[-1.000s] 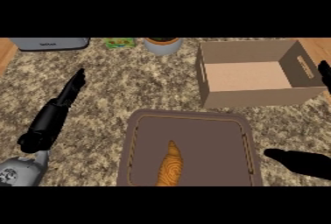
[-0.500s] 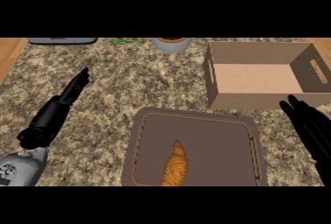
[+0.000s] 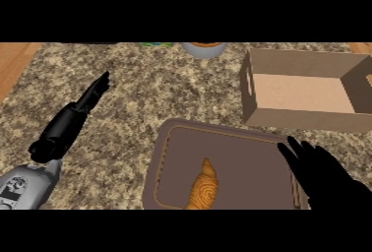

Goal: Pick the croissant from the tray and place it in the cardboard box

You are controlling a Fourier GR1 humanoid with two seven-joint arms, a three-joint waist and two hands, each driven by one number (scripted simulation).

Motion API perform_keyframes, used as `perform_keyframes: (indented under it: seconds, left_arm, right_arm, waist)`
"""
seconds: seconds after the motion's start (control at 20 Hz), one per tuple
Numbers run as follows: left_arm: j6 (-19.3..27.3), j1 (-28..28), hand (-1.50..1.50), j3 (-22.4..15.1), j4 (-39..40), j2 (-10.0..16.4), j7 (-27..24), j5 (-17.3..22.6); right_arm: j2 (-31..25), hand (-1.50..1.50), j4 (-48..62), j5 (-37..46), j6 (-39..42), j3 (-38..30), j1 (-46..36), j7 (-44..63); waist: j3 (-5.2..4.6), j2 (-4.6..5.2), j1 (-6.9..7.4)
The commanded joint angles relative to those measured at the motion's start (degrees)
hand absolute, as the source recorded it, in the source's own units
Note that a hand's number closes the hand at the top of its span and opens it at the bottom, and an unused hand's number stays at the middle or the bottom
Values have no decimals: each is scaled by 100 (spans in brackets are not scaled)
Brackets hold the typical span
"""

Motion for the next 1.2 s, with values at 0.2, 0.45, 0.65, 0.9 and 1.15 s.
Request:
perform_keyframes:
  seconds: [0.2,0.45,0.65,0.9,1.15]
  left_arm:
    - [-65,-226,0,-21,88,-51,89,-22]
    - [-60,-300,0,31,139,-111,166,36]
    - [-106,-157,0,3,122,-92,59,8]
    - [-12,-91,0,56,237,-157,73,-9]
    - [-95,-94,0,179,306,-53,34,30]
  right_arm:
    - [861,-150,607,-162,953,800,-514,1525]
    - [1678,-150,1108,-63,960,1004,-791,1964]
    - [2354,-150,1665,-53,1104,1162,-970,2141]
    - [3011,-150,2518,399,1196,1352,-1234,2145]
    - [3864,-150,3364,644,1362,1240,-1512,2146]
  waist:
    - [-5,19,79]
    - [6,-15,18]
    - [12,-39,14]
    - [20,-67,-91]
    - [28,-70,-128]
